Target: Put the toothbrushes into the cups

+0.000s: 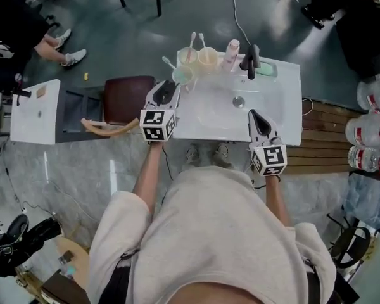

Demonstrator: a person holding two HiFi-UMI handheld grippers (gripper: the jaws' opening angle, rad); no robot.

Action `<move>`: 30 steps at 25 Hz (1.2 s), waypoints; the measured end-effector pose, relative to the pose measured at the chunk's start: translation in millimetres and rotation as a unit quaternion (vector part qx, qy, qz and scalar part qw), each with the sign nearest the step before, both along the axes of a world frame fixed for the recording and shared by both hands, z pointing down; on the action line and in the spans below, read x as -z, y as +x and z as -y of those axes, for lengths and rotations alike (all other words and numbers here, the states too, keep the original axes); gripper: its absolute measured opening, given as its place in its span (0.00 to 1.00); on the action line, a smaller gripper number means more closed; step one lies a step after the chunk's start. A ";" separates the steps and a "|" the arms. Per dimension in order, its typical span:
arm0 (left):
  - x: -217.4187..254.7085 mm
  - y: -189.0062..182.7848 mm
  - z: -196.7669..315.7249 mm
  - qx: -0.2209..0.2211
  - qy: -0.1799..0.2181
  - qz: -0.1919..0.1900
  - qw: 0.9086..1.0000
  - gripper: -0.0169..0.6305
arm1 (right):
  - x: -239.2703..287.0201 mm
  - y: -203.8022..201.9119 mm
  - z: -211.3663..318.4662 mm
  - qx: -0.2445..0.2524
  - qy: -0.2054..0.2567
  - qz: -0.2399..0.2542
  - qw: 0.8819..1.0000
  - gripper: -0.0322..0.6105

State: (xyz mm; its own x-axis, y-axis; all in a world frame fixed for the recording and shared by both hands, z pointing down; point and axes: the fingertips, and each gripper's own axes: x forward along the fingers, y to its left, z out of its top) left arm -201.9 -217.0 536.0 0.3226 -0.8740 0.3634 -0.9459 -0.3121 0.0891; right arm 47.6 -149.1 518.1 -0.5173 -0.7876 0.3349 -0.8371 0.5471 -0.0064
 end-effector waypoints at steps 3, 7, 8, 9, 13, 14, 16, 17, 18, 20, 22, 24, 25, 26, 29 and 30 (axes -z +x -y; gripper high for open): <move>9.9 3.7 -16.4 -0.010 0.003 0.006 1.000 0.25 | 1.6 -0.7 3.4 -0.001 0.003 0.004 1.000 0.05; 20.3 4.6 -38.1 -0.011 -0.001 0.007 1.000 0.23 | 3.0 -2.9 9.9 0.000 0.008 0.006 1.000 0.05; 22.6 4.4 -44.0 -0.009 -0.002 0.007 1.000 0.23 | 3.2 -3.4 11.3 0.001 0.009 0.006 1.000 0.05; 24.6 4.2 -49.5 -0.007 -0.002 0.006 1.000 0.21 | 3.6 -3.9 13.0 0.002 0.010 0.007 1.000 0.05; 28.0 1.8 -66.6 0.004 -0.001 0.013 1.000 0.17 | 5.0 -7.5 20.3 0.007 0.013 0.008 1.000 0.05; 28.0 1.3 -69.9 0.005 -0.001 0.016 1.000 0.16 | 5.2 -8.6 21.9 0.008 0.014 0.008 1.000 0.05; 28.3 0.5 -75.7 0.007 0.000 0.020 1.000 0.14 | 6.0 -10.0 24.8 0.010 0.015 0.009 1.000 0.05; 29.0 0.0 -78.2 0.009 0.001 0.021 1.000 0.13 | 6.4 -10.4 26.2 0.011 0.016 0.009 1.000 0.05; 30.2 -0.6 -80.1 0.013 0.003 0.020 1.000 0.12 | 6.5 -10.7 27.4 0.012 0.016 0.009 1.000 0.05; 33.3 -1.9 -82.6 0.020 0.007 0.017 1.000 0.09 | 6.2 -11.5 30.0 0.014 0.016 0.010 1.000 0.05; 36.3 -2.6 -84.1 0.025 0.011 0.018 0.999 0.08 | 5.7 -12.5 32.3 0.016 0.017 0.012 1.000 0.05; 37.9 -3.1 -86.0 0.027 0.013 0.020 0.999 0.06 | 5.3 -13.8 33.7 0.017 0.017 0.014 1.000 0.05; 38.1 -3.2 -86.9 0.027 0.012 0.021 0.999 0.06 | 5.2 -14.4 34.1 0.018 0.017 0.015 1.000 0.05; 38.1 -3.4 -87.5 0.027 0.012 0.021 0.999 0.05 | 5.2 -15.0 34.4 0.018 0.016 0.016 1.000 0.05; 36.9 -5.0 -87.6 0.030 0.010 0.016 0.999 0.05 | 4.9 -16.2 34.9 0.020 0.017 0.014 1.000 0.05; 36.4 -5.5 -87.3 0.031 0.010 0.014 0.999 0.05 | 4.7 -16.4 35.0 0.020 0.017 0.013 1.000 0.05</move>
